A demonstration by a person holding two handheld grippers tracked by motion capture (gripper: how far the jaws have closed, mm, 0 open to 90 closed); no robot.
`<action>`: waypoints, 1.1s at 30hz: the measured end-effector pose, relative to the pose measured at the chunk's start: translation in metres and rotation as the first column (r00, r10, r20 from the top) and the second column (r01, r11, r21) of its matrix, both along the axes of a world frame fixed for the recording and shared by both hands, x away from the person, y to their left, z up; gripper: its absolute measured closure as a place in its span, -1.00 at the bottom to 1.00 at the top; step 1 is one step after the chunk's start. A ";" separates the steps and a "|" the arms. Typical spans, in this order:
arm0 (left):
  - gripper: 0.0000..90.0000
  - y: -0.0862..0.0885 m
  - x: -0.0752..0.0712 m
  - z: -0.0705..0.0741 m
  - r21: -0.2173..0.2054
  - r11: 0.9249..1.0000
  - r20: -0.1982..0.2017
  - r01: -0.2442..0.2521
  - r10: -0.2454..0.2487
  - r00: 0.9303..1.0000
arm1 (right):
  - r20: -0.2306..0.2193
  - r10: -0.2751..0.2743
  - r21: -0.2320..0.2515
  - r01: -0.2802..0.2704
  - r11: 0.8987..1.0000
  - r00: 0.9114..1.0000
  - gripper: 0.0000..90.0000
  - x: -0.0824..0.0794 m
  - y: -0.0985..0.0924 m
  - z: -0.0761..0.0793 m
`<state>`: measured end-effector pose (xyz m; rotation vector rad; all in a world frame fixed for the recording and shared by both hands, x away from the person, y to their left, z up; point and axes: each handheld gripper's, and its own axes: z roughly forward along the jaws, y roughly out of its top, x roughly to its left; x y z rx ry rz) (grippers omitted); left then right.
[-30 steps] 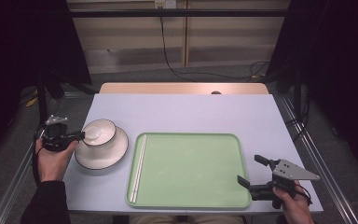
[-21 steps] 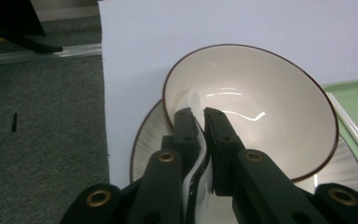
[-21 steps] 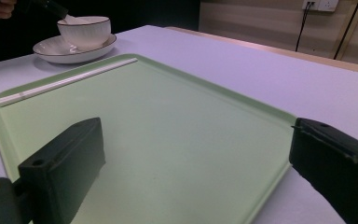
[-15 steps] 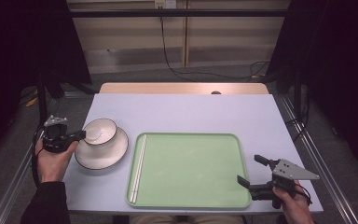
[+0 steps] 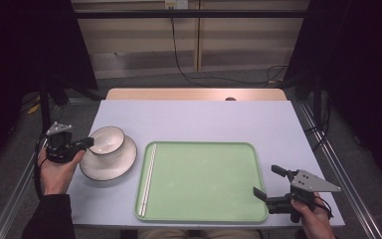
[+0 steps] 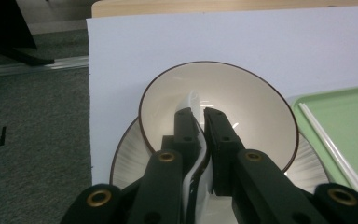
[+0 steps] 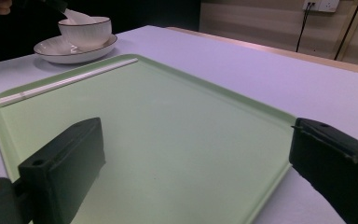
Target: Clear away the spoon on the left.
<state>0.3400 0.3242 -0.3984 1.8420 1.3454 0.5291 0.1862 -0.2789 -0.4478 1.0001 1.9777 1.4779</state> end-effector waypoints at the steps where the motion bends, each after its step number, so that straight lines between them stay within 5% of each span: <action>1: 0.87 0.000 -0.001 0.000 0.011 1.000 -0.006 -0.011 0.011 1.000 | 0.000 0.001 -0.001 -0.001 1.000 1.000 -0.93 0.000 0.000 0.000; 13: 0.87 -0.010 -0.012 0.017 0.002 1.000 0.063 0.014 -0.014 0.998 | 0.000 -0.002 0.000 0.002 1.000 1.000 -0.93 0.000 0.000 0.000; 33: 0.87 -0.037 -0.023 0.037 -0.030 0.994 0.105 0.103 -0.100 0.989 | 0.004 0.003 -0.003 -0.002 1.000 1.000 -0.93 0.000 0.001 0.000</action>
